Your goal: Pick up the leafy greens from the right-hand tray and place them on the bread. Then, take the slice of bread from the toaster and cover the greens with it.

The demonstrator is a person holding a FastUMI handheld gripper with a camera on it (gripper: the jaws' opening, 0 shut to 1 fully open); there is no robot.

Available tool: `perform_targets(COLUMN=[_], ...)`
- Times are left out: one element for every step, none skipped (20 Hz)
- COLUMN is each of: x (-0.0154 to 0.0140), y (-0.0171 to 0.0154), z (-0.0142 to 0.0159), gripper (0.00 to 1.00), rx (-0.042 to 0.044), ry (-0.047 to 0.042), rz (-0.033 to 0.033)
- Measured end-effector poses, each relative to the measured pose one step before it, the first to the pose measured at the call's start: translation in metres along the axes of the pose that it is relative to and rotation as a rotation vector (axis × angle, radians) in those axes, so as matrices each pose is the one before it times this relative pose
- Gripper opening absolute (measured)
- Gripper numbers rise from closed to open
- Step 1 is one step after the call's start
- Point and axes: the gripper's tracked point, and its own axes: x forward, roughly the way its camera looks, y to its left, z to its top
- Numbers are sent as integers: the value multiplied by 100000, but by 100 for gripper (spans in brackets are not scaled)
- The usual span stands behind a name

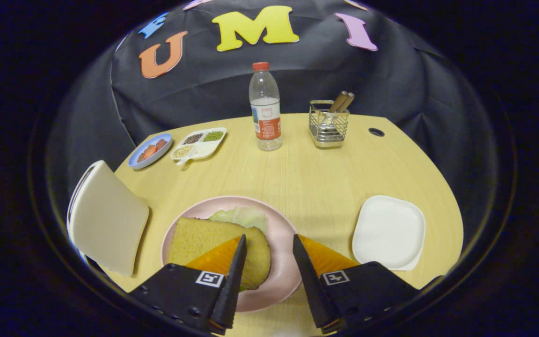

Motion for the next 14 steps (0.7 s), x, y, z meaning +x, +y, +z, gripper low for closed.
perform_targets(x=[-662,-941,-1032,-1161,-1269,-1319,-1488,-1576,-1740,-1643,-1551,-1825,-1793,-1931], y=[-55,64,84,187,91,-11,29,307,251,270,369,277,268,261], z=[190,314,386,404,526,466,578,472,425,668,548,619,572,734], gripper=[71,75,78,82,83,87,92,96,96,96,96,96,96,96], rx=[-536,-49,199,-402,-951,-666,-339,-325,-556,-481,-723,-828,-110,-155], ry=[-2089,-2413,-2871,-3446,-3706,-3745,-3914,-3415,-4063,-4032,-3848,-3597,-3913,-4184], rz=[-916,-432,-809,-560,-1150,-1144,-1499,-585,66,-689,-338,-335,-144,418])
